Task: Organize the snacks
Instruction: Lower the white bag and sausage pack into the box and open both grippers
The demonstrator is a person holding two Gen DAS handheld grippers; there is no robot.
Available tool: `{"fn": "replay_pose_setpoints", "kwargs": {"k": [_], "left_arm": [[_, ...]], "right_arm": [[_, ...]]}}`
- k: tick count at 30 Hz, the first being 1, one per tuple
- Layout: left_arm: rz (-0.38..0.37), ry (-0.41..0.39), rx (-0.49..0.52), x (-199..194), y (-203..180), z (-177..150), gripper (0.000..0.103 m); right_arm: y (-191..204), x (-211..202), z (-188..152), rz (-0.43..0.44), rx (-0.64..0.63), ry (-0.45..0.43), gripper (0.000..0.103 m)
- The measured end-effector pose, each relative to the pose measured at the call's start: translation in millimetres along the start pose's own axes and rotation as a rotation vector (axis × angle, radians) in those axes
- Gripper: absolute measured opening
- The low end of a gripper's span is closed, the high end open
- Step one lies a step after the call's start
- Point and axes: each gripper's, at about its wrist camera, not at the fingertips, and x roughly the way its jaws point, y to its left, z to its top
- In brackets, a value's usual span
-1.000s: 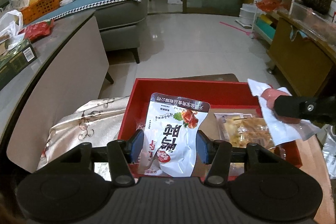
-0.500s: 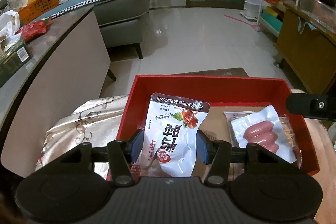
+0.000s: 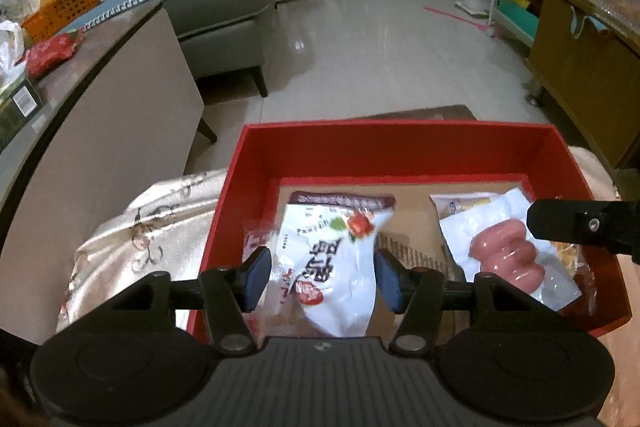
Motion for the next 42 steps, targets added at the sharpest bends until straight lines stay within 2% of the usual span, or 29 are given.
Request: {"fn": "replay_pose_setpoints", "kwargs": {"k": [9,21,26,34,42], "left_arm": [[0.015,0.013,0.010,2.1,0.6,-0.6,0.062],[-0.018,0.022,-0.090,-4.6,22.7,4.3,0.064],[-0.041,0.008,-0.114,-6.2,23.1,4.8,0.077],[-0.024,0.008,-0.101,-4.9,19.1,6.4,0.077],[-0.022,0.007,-0.126,-26.9,32.5,-6.1,0.077]], "right_arm": [[-0.1,4.5,-1.9,-0.011,-0.003,0.017,0.068],[-2.8,-0.7,-2.9,-0.015,0.001,0.019,0.073],[1.6,-1.4,-4.6,-0.007,-0.013,0.027,0.075],[-2.9,0.2,-5.1,-0.021,-0.007,0.032,0.076],[4.9,-12.4,-11.0,-0.015,-0.011,0.026,0.079]]}}
